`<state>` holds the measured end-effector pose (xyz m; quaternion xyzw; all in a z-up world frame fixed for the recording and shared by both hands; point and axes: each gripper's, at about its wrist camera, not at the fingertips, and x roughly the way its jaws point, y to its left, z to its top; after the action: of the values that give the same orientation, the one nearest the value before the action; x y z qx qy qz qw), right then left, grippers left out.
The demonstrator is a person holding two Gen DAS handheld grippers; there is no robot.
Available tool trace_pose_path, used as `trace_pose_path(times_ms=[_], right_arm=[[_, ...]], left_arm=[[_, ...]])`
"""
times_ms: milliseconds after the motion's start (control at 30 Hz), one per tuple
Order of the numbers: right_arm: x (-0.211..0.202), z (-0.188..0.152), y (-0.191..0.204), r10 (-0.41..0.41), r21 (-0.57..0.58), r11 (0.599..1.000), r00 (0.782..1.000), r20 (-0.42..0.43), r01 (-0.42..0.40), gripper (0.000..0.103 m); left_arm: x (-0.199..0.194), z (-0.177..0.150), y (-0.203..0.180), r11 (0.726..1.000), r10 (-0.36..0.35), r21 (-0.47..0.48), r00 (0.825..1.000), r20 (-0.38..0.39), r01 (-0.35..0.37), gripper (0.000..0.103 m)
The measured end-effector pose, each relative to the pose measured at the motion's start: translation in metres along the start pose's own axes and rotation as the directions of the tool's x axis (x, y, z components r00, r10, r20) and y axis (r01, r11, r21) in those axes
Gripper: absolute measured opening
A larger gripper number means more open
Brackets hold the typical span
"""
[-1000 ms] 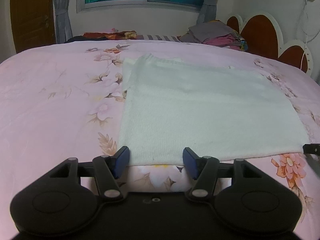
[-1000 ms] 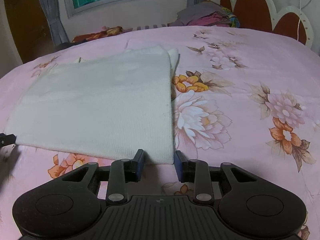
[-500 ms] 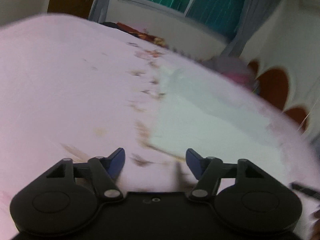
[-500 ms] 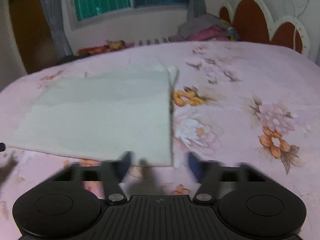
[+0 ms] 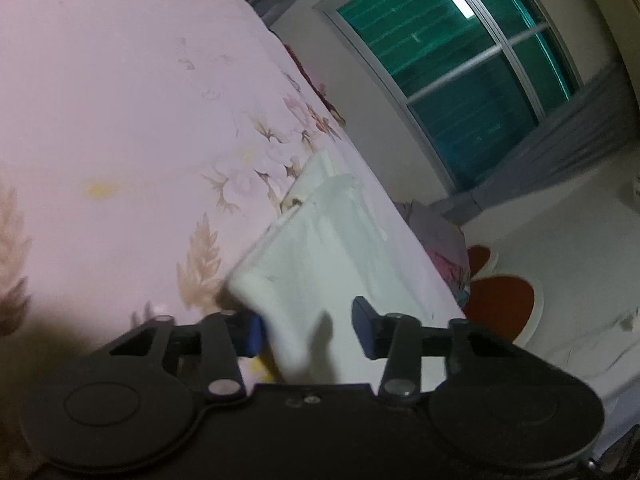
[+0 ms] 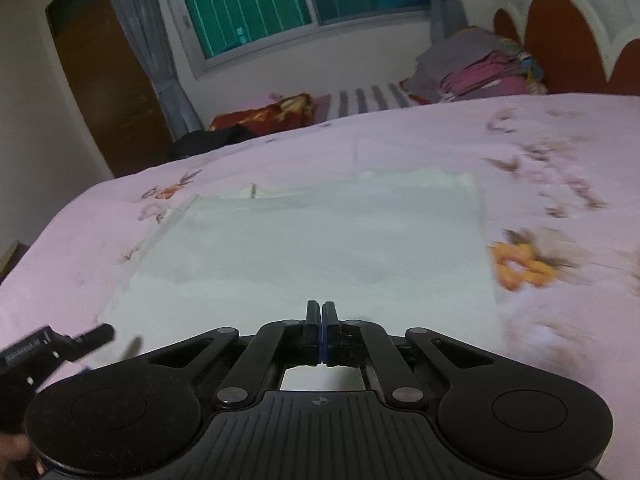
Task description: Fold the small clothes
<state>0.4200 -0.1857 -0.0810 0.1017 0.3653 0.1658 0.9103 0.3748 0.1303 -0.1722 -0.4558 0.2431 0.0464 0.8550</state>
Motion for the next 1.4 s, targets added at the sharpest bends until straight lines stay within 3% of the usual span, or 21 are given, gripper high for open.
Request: trace_pose_path(times_ms=[233, 267, 333, 400, 467, 533, 600, 633, 733, 867, 1033, 1100, 1167, 1233, 1267, 1333, 1367, 1400], right_arm=[[0.055, 0.02, 0.016, 0.033, 0.042, 0.999, 0.999, -0.044, -0.031, 0.0], [0.059, 0.022, 0.017, 0.042, 0.048, 0.998, 0.998, -0.04, -0.04, 0.0], [0.063, 0.024, 0.019, 0.052, 0.054, 0.997, 0.998, -0.03, -0.051, 0.0], [0.072, 0.023, 0.02, 0.064, 0.048, 0.997, 0.997, -0.039, -0.062, 0.0], [0.09, 0.016, 0.018, 0.022, 0.024, 1.0, 0.995, -0.094, -0.02, 0.0], [0.091, 0.019, 0.015, 0.034, 0.042, 0.999, 0.995, -0.095, -0.03, 0.0], [0.09, 0.019, 0.014, 0.04, 0.036, 0.999, 0.994, -0.097, -0.037, 0.0], [0.09, 0.019, 0.011, 0.046, 0.041, 0.998, 0.994, -0.097, -0.042, 0.0], [0.09, 0.019, 0.007, 0.068, 0.05, 0.997, 0.993, -0.1, -0.063, 0.0], [0.078, 0.027, -0.011, 0.12, 0.11, 0.987, 0.991, -0.059, -0.113, 0.0], [0.044, 0.041, -0.073, 0.114, 0.226, 0.967, 0.993, 0.035, -0.119, 0.0], [0.03, 0.046, -0.102, 0.102, 0.266, 0.957, 0.993, 0.061, -0.115, 0.0], [0.016, 0.05, -0.131, 0.092, 0.301, 0.947, 0.992, 0.081, -0.113, 0.0], [0.003, 0.053, -0.157, 0.093, 0.342, 0.932, 0.992, 0.089, -0.118, 0.0], [-0.003, 0.053, -0.169, 0.097, 0.362, 0.923, 0.99, 0.098, -0.126, 0.0], [-0.012, 0.055, -0.189, 0.106, 0.392, 0.909, 0.988, 0.11, -0.142, 0.0], [-0.016, 0.056, -0.195, 0.104, 0.399, 0.906, 0.989, 0.106, -0.138, 0.0], [-0.019, 0.058, -0.199, 0.106, 0.396, 0.908, 0.99, 0.098, -0.136, 0.003]], left_arm=[[0.023, 0.009, -0.002, 0.998, -0.044, -0.048, 0.999, 0.021, 0.045, 0.037], [0.026, 0.01, -0.002, 0.998, -0.036, -0.047, 0.999, 0.019, 0.037, 0.033], [0.033, 0.013, 0.001, 0.998, -0.006, -0.065, 1.0, 0.002, 0.006, 0.007], [0.031, 0.015, 0.006, 0.997, -0.011, -0.081, 1.0, 0.004, 0.012, 0.007], [0.029, 0.015, 0.003, 0.999, -0.009, -0.043, 1.0, -0.002, 0.009, 0.007], [0.03, 0.016, 0.003, 0.999, -0.001, -0.048, 1.0, 0.001, 0.001, 0.015], [0.031, 0.018, -0.001, 0.999, 0.016, -0.04, 1.0, 0.012, -0.016, 0.013], [0.031, 0.019, -0.005, 0.999, 0.027, -0.019, 1.0, 0.009, -0.027, 0.007], [0.022, 0.02, -0.033, 0.992, 0.04, 0.115, 0.998, 0.039, -0.044, 0.007], [0.01, 0.012, -0.093, 0.943, -0.029, 0.332, 0.999, 0.025, 0.019, 0.007], [0.019, -0.028, -0.173, 0.823, -0.066, 0.56, 0.996, -0.066, 0.091, 0.007], [0.027, -0.054, -0.201, 0.773, -0.051, 0.625, 0.992, -0.112, 0.11, 0.007], [0.037, -0.081, -0.219, 0.74, -0.025, 0.662, 0.987, -0.158, 0.124, 0.007], [0.05, -0.108, -0.229, 0.722, 0.004, 0.677, 0.978, -0.209, 0.142, 0.01], [0.06, -0.124, -0.231, 0.719, 0.028, 0.675, 0.964, -0.266, 0.165, 0.016], [0.079, -0.15, -0.234, 0.715, 0.108, 0.67, 0.917, -0.384, 0.197, 0.05], [0.08, -0.153, -0.232, 0.727, 0.119, 0.658, 0.907, -0.403, 0.197, 0.052], [0.073, -0.153, -0.232, 0.735, 0.083, 0.64, 0.906, -0.415, 0.226, 0.052]])
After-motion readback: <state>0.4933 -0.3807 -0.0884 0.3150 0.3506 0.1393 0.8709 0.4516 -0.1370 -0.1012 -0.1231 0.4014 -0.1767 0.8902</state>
